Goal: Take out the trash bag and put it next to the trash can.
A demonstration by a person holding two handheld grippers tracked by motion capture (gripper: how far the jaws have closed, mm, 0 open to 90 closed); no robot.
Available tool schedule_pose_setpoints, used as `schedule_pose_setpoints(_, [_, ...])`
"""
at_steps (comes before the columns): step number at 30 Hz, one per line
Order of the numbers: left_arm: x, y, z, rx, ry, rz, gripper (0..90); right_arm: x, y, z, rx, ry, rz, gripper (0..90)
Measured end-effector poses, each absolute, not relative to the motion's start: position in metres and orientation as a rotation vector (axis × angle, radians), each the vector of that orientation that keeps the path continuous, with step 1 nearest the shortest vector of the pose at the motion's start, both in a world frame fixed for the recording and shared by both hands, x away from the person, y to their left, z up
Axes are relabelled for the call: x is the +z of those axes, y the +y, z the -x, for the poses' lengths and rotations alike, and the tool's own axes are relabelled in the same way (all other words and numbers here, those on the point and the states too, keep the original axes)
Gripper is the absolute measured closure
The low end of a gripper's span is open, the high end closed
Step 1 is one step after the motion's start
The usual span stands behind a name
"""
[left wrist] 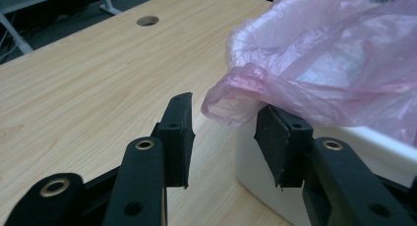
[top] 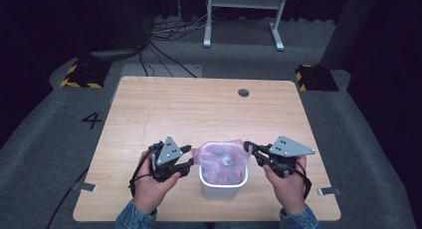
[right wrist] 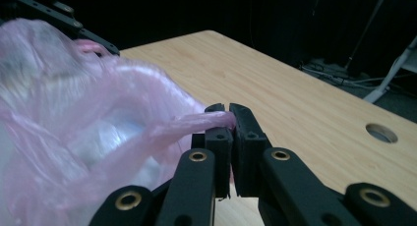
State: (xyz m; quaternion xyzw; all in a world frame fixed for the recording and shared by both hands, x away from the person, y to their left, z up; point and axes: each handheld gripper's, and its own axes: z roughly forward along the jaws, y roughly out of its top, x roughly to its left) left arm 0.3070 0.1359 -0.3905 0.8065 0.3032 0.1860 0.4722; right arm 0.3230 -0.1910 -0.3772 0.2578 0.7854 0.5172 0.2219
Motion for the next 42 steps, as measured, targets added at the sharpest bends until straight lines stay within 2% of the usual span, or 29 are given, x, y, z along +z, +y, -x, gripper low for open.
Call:
schedule_pose_setpoints(9, [-0.373,0.127,-0.301,0.445,0.666,-1.929,56.3,-0.356,-0.163,-0.320,1.469,2.186,-0.592,87.3])
schedule_pose_setpoints(17, [-0.370,0.101,-0.304,0.404,0.585,-1.971,43.3,-0.345,-0.132,-0.316,1.492,2.245,-0.467,87.1])
schedule_pose_setpoints(28, [-0.375,0.082,-0.309,0.382,0.541,-1.989,38.9,-0.351,-0.114,-0.308,1.548,2.326,-0.342,86.9])
schedule_pose_setpoints(29, [-0.375,0.081,-0.308,0.382,0.549,-1.993,39.9,-0.352,-0.113,-0.308,1.551,2.330,-0.335,86.3])
schedule_pose_setpoints(31, [-0.375,0.082,-0.307,0.373,0.564,-2.003,56.7,-0.354,-0.113,-0.308,1.566,2.344,-0.338,81.0])
schedule_pose_setpoints(33, [-0.375,0.082,-0.307,0.340,0.557,-2.011,66.3,-0.356,-0.115,-0.308,1.571,2.323,-0.364,69.2])
schedule_pose_setpoints(35, [-0.375,0.082,-0.305,0.360,0.560,-2.017,76.5,-0.355,-0.120,-0.308,1.558,2.279,-0.407,57.1])
schedule_pose_setpoints(38, [-0.375,0.083,-0.306,0.352,0.558,-2.008,82.7,-0.353,-0.131,-0.309,1.560,2.272,-0.470,44.3])
schedule_pose_setpoints(42, [-0.374,0.086,-0.305,0.365,0.571,-1.978,85.9,-0.353,-0.152,-0.310,1.540,2.269,-0.547,38.3])
